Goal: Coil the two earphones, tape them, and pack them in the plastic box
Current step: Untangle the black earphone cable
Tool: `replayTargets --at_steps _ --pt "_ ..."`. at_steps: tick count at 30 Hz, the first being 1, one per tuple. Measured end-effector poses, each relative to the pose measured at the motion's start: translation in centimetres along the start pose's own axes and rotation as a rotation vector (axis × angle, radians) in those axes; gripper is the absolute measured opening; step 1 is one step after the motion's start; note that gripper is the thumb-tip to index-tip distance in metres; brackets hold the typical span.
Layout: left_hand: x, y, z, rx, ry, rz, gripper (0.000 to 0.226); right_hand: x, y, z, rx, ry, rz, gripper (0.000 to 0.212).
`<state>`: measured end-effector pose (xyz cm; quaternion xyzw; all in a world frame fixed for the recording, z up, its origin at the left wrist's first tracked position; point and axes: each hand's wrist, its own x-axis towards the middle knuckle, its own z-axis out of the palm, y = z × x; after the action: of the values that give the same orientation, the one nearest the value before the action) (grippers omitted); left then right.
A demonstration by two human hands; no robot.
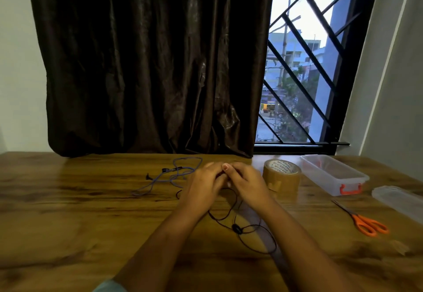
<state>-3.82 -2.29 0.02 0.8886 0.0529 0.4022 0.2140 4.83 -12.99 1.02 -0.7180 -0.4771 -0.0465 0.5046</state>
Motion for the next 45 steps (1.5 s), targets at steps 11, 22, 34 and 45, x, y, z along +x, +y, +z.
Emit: replayTargets --at_steps 11,22,34,45 --pt "0.2 -2.6 -2.3 0.315 0.118 -0.125 0.019 -0.1 4.6 -5.1 -0.74 0.36 0.326 0.014" --pt "0.2 -1.7 -1.2 0.376 0.1 -0.004 0.023 -0.1 1.4 -0.2 -0.075 0.033 -0.032 0.022" --pt "0.3 -2.2 -2.2 0.351 0.046 -0.117 0.023 0.3 2.6 -4.2 -0.012 0.591 0.43 0.027" --pt "-0.1 -0.5 -0.6 0.394 0.034 -0.005 0.02 -0.6 0.4 1.1 -0.095 -0.019 -0.126 0.044"
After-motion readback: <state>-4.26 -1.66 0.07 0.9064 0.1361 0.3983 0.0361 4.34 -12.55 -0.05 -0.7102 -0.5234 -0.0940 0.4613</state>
